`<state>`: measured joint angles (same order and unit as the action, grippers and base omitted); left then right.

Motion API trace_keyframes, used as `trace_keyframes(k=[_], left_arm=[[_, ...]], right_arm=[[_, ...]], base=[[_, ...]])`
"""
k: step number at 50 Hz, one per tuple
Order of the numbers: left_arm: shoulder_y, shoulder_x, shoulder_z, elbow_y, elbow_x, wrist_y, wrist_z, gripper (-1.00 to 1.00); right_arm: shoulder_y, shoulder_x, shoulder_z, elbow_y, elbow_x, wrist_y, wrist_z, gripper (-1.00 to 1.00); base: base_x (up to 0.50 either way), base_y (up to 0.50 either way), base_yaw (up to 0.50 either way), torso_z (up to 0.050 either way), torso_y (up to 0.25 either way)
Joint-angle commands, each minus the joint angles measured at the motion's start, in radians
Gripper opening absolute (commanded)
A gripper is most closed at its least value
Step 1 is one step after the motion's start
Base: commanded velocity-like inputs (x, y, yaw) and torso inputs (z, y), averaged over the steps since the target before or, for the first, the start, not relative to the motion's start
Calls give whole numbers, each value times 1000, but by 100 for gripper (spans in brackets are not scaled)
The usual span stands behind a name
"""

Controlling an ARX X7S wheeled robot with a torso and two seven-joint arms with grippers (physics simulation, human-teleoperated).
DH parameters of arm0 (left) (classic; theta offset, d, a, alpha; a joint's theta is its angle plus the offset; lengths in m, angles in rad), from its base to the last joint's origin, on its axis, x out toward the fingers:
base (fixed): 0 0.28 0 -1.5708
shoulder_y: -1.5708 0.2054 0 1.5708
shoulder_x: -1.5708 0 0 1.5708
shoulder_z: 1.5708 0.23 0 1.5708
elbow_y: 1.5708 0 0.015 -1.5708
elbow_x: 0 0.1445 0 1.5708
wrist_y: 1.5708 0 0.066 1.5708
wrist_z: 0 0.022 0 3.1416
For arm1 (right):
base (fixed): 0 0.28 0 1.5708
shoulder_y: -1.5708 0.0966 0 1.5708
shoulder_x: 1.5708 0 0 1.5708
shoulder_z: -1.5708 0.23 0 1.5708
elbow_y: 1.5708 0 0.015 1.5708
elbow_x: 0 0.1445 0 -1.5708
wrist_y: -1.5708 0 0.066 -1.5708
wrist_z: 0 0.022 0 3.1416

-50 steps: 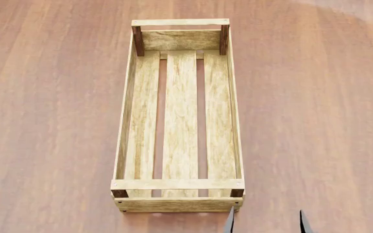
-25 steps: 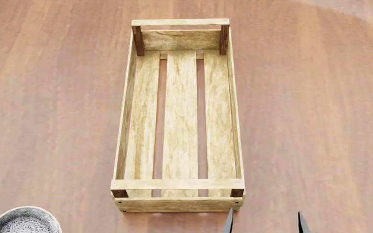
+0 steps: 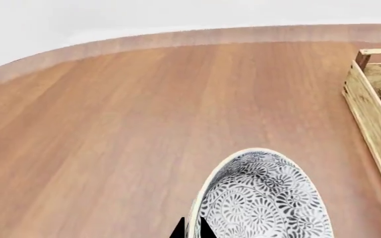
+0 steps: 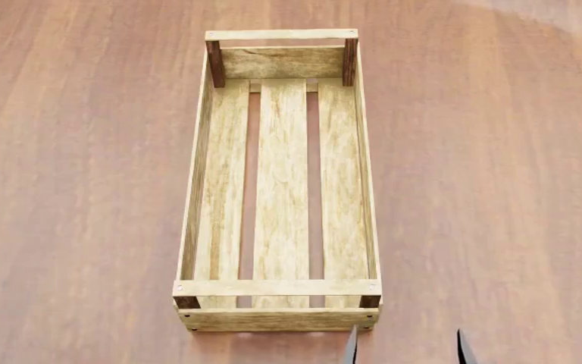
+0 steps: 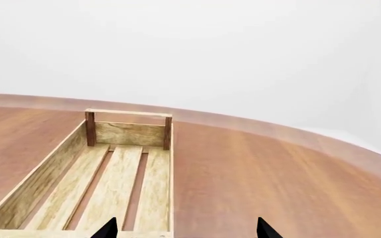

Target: Stack the right bowl on the left bowl and place them in the tray.

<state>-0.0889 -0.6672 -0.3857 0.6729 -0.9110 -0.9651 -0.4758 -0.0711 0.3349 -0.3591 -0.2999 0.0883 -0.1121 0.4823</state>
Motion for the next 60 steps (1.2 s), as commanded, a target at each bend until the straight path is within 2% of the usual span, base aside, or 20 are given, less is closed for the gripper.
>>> trace_keyframes(k=[1,8,15,21,29,43,60], left_arm=[[97,-19,-425,93,-194,-77,-42,-100],[167,8,-643,85,-298,-101,-65,-100],[218,27,-788,59,-352,-117,-95,-100],[228,32,-824,36,-356,-112,-89,-100],[190,23,-809,-10,-392,-114,-118,-100],[61,19,-676,-120,-493,-125,-212,-100],[63,64,-618,-180,-428,-99,-173,-100]], right_arm=[[3,-20,2,10,-18,-14,-32,100],[1,-17,-5,12,-12,-22,-37,100],[4,-17,-12,29,-3,-35,-45,100],[6,-17,-15,37,-1,-38,-46,100],[4,-15,-18,36,-2,-38,-43,100],[-1,-11,-22,30,-6,-35,-35,100],[2,-6,-32,15,-18,-17,-28,100]], base=[[0,0,0,0,0],[0,0,0,0,0],[0,0,0,0,0],[0,0,0,0,0],[0,0,0,0,0],[0,0,0,0,0],[0,0,0,0,0]])
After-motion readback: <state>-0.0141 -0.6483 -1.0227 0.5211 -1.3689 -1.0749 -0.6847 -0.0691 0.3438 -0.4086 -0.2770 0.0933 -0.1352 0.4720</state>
